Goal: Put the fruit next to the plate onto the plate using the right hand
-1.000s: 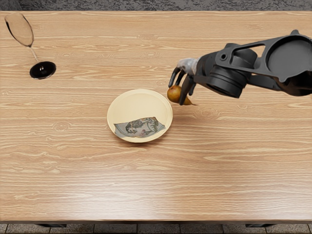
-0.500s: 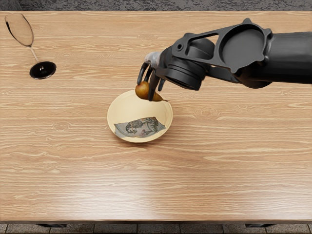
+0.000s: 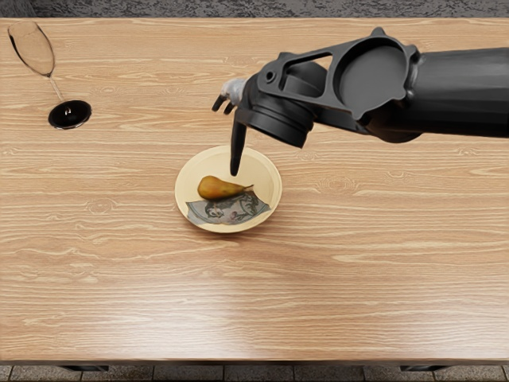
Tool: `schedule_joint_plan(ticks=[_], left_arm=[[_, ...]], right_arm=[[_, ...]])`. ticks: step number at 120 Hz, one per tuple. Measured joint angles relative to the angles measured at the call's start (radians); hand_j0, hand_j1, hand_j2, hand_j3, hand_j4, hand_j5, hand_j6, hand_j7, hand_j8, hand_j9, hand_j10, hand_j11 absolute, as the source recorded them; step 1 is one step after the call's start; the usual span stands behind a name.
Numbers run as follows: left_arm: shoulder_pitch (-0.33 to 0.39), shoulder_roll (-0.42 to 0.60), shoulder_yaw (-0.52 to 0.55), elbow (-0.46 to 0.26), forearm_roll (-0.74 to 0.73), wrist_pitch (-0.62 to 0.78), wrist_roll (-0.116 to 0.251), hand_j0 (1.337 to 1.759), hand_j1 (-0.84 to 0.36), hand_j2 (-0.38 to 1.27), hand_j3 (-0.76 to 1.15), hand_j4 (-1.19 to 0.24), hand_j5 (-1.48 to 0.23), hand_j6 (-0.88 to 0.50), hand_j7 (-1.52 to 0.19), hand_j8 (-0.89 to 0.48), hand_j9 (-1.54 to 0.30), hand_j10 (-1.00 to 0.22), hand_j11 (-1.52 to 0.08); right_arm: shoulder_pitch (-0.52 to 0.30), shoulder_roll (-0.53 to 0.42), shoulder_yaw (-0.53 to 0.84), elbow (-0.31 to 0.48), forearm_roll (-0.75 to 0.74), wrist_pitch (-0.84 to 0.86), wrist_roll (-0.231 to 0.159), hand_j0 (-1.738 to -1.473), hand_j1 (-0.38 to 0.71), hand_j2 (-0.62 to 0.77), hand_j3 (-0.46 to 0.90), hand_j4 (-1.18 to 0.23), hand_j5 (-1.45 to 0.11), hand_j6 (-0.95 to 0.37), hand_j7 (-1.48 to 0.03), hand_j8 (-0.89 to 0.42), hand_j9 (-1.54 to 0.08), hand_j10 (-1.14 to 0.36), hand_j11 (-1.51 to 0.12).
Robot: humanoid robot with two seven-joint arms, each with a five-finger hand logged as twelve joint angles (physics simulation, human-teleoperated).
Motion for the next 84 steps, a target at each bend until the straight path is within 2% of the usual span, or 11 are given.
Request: schedule_joint_plan(ticks=[12, 20, 28, 35, 46, 61, 66, 75, 84], left_arm=[[0.0, 0.0, 0.0, 0.0, 0.0, 0.0, 0.0, 1.658, 0.35, 0.0, 0.0, 0.0, 0.0, 0.0, 0.0, 0.0, 0.0, 0.0, 0.0], [0.001, 0.0, 0.0, 0.0, 0.0, 0.0, 0.0, 1.658, 0.35, 0.0, 0.0, 0.0, 0.0, 0.0, 0.0, 0.0, 0.0, 0.0, 0.0], [0.0, 0.0, 0.0, 0.0, 0.0, 0.0, 0.0, 1.658, 0.35, 0.0, 0.0, 0.0, 0.0, 0.0, 0.0, 0.0, 0.0, 0.0, 0.0], [0.001, 0.0, 0.0, 0.0, 0.0, 0.0, 0.0, 1.658, 0.35, 0.0, 0.0, 0.0, 0.0, 0.0, 0.0, 0.0, 0.0, 0.0, 0.0], [0.001, 0.0, 0.0, 0.0, 0.0, 0.0, 0.0, 1.658, 0.35, 0.0, 0.0, 0.0, 0.0, 0.0, 0.0, 0.0, 0.0, 0.0, 0.0], [0.0, 0.0, 0.0, 0.0, 0.0, 0.0, 0.0, 1.658, 0.35, 0.0, 0.0, 0.0, 0.0, 0.0, 0.0, 0.0, 0.0, 0.0, 0.0], [0.0, 0.0, 0.0, 0.0, 0.0, 0.0, 0.0, 1.658, 0.35, 0.0, 0.0, 0.0, 0.0, 0.0, 0.0, 0.0, 0.0, 0.0, 0.0], [0.0, 0.0, 0.0, 0.0, 0.0, 0.0, 0.0, 1.658, 0.35, 0.0, 0.0, 0.0, 0.0, 0.0, 0.0, 0.0, 0.0, 0.0, 0.0], [0.0, 0.0, 0.0, 0.0, 0.0, 0.0, 0.0, 1.658, 0.35, 0.0, 0.0, 0.0, 0.0, 0.0, 0.0, 0.0, 0.0, 0.0, 0.0]], right_arm=[[-0.001, -0.001, 0.009, 0.072, 0.001, -0.114, 0.0, -1.658, -0.22, 0.06, 0.0, -0.13, -0.18, -0.09, -0.17, -0.1, -0.18, -0.13, -0.18], [-0.005, -0.022, 0.075, 0.138, -0.001, -0.185, 0.0, -1.658, -0.24, 0.04, 0.0, -0.1, -0.15, -0.08, -0.14, -0.08, -0.14, -0.11, -0.15], [-0.025, -0.091, 0.196, 0.237, -0.002, -0.224, 0.0, -1.658, -0.26, 0.03, 0.0, -0.09, -0.12, -0.07, -0.12, -0.07, -0.12, -0.09, -0.12], [-0.083, -0.185, 0.325, 0.34, -0.002, -0.237, 0.0, -1.658, -0.26, 0.02, 0.0, -0.08, -0.11, -0.07, -0.11, -0.07, -0.11, -0.08, -0.11], [-0.219, -0.309, 0.517, 0.477, -0.002, -0.19, 0.0, -1.658, -0.27, 0.01, 0.0, -0.07, -0.1, -0.06, -0.1, -0.07, -0.1, -0.07, -0.1], [-0.585, -0.395, 0.9, 0.554, 0.033, 0.155, 0.0, -1.658, -0.18, -0.02, 0.0, -0.14, -0.18, -0.14, -0.18, -0.14, -0.18, -0.14, -0.18], [-0.682, -0.411, 0.99, 0.565, 0.049, 0.254, 0.0, -1.658, -0.18, -0.02, 0.0, -0.14, -0.19, -0.14, -0.19, -0.14, -0.19, -0.14, -0.19], [-0.792, -0.431, 1.085, 0.576, 0.073, 0.402, 0.0, -1.658, -0.21, -0.02, 0.0, -0.12, -0.15, -0.12, -0.15, -0.12, -0.15, -0.12, -0.15], [-0.864, -0.491, 1.132, 0.58, 0.149, 0.555, 0.0, -1.658, -0.24, -0.01, 0.0, -0.09, -0.12, -0.09, -0.12, -0.09, -0.12, -0.1, -0.12]])
